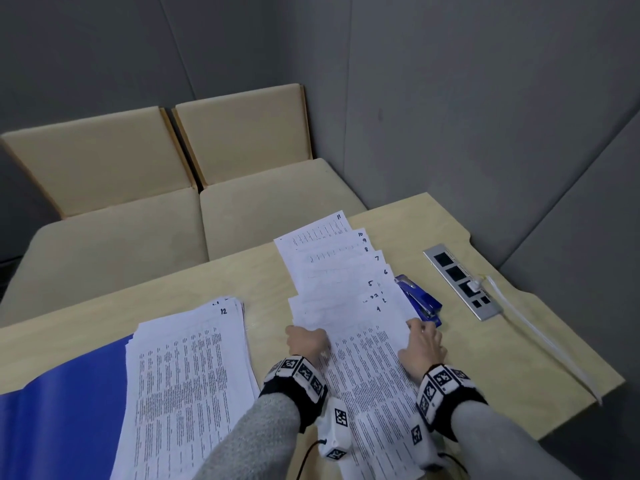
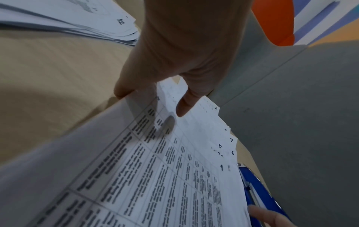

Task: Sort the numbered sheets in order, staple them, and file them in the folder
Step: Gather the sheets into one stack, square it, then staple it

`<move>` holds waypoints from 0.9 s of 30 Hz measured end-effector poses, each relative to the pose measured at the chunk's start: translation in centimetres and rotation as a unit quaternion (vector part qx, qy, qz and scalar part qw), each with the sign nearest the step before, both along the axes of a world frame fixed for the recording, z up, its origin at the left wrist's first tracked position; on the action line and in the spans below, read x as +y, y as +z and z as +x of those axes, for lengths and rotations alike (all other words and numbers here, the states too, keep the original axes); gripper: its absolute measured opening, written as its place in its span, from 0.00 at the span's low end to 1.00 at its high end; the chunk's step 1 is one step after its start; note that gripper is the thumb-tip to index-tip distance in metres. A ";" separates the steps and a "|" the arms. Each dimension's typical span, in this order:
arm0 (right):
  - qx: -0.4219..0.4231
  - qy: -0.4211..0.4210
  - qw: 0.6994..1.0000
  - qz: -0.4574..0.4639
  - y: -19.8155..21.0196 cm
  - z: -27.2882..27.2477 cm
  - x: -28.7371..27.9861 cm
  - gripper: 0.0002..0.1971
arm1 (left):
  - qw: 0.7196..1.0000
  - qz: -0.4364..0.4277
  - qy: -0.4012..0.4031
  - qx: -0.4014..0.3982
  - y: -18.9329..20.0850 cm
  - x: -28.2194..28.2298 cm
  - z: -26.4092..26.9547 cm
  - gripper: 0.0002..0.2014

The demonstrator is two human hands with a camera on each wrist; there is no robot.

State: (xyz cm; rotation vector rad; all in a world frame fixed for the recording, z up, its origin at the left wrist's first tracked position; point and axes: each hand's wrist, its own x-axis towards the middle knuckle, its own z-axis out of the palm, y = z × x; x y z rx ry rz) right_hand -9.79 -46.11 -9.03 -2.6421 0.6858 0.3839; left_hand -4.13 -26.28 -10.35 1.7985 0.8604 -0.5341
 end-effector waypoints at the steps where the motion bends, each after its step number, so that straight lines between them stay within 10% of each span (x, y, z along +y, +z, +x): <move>1: 0.002 -0.017 1.000 0.017 0.0 0.4 -0.2 0.36 | 1.000 -0.016 0.007 0.004 0.1 0.0 0.2 0.35; 19: 0.046 0.022 0.998 -0.034 -0.3 2.0 -0.8 0.43 | 0.994 0.019 -0.064 -0.089 2.7 -1.3 2.1 0.20; 27: 0.059 0.055 0.996 -0.028 0.0 2.0 -0.7 0.41 | 0.974 -0.172 -0.047 -0.143 2.8 1.8 2.0 0.21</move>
